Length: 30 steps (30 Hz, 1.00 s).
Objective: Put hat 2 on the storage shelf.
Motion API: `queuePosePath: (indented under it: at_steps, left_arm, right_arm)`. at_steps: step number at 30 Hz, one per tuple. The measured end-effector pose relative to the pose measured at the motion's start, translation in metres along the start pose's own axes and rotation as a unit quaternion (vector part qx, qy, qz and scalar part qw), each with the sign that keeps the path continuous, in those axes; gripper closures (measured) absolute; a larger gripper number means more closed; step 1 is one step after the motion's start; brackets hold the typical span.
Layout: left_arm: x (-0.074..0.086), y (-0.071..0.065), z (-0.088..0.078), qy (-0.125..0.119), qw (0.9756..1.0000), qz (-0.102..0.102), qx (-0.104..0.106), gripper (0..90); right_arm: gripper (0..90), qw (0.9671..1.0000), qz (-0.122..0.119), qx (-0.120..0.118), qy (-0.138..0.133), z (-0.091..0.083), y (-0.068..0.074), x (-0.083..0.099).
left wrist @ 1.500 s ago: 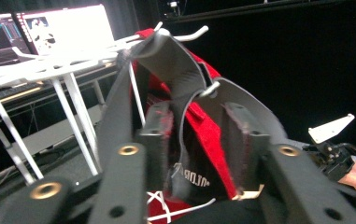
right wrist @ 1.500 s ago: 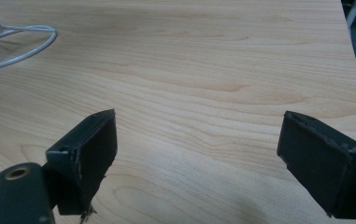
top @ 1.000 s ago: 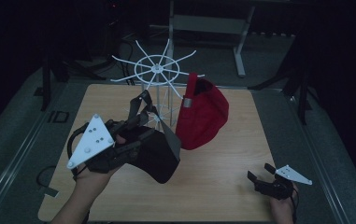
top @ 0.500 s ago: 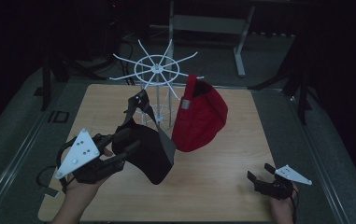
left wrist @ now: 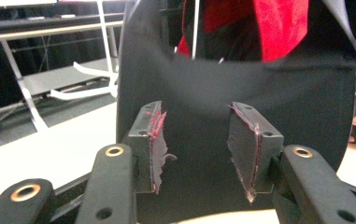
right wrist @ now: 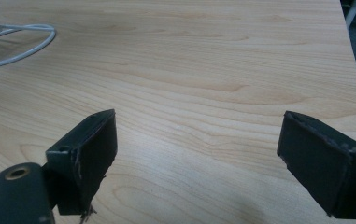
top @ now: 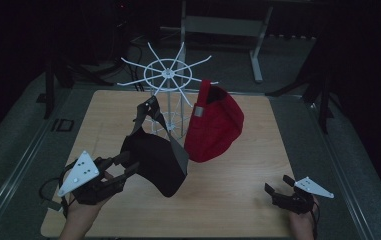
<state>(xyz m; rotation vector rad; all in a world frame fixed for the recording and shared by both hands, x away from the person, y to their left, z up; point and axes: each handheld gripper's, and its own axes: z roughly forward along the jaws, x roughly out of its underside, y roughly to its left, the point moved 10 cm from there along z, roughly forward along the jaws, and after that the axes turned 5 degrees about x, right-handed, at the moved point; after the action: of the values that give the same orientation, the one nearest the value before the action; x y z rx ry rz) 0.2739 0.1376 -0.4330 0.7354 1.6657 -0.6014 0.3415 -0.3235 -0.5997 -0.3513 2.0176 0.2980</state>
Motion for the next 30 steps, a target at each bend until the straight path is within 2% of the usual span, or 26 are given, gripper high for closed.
queuePosePath:
  at_steps: [1, 2, 4, 5, 6, 8, 13, 16, 17, 19, 24, 30]
  left_arm:
    - [0.000, 0.000, 0.000, 0.000, 1.0000, 0.000, 0.000, 54.7]
    - [0.010, 0.002, -0.001, 0.002, 1.0000, -0.007, 0.002, 54.7]
    - [0.021, 0.005, -0.002, 0.007, 0.9998, -0.016, 0.001, 52.8]
    - [0.021, 0.005, -0.002, 0.007, 0.9998, -0.016, 0.001, 52.3]
    - [0.031, 0.007, -0.001, 0.011, 0.9997, -0.021, -0.001, 52.3]
    - [0.041, 0.008, 0.000, 0.014, 0.9996, -0.026, 0.001, 50.2]
    - [0.057, 0.011, 0.000, 0.012, 0.9992, -0.039, 0.003, 46.7]
    - [0.068, 0.013, 0.001, 0.015, 0.9985, -0.052, -0.001, 38.8]
    - [0.073, 0.014, 0.001, 0.018, 0.9980, -0.060, -0.005, 36.2]
    - [0.080, 0.016, 0.001, 0.023, 0.9976, -0.063, -0.016, 28.5]
    - [0.102, 0.019, 0.001, 0.040, 0.9964, -0.071, -0.027, 18.1]
    - [0.128, 0.027, 0.003, 0.063, 0.9946, -0.070, -0.044, 16.5]
  right_arm:
    - [12.0, 1.0000, 0.000, 0.000, 0.000, 0.000, 0.000, 0.000]
    - [12.0, 1.0000, 0.000, 0.000, 0.001, 0.000, 0.000, 0.000]
    - [12.0, 1.0000, 0.000, 0.001, 0.000, 0.000, 0.000, 0.000]
    - [12.0, 1.0000, 0.001, 0.001, 0.001, 0.000, 0.000, 0.000]
    - [12.0, 1.0000, 0.001, 0.001, 0.001, 0.000, 0.000, 0.000]
    - [12.0, 1.0000, 0.000, 0.001, 0.001, 0.000, 0.000, 0.000]
    - [12.0, 1.0000, 0.000, 0.001, 0.001, 0.000, 0.000, 0.000]
    - [12.0, 1.0000, 0.000, 0.001, 0.001, 0.000, 0.000, 0.000]
    - [12.0, 1.0000, 0.000, 0.001, 0.000, 0.000, 0.000, 0.000]
    - [12.0, 1.0000, 0.000, 0.001, 0.000, 0.000, 0.000, 0.000]
    - [12.0, 1.0000, -0.002, 0.002, 0.001, 0.000, 0.001, 0.000]
    - [12.0, 1.0000, -0.003, 0.003, 0.002, 0.000, 0.000, 0.000]
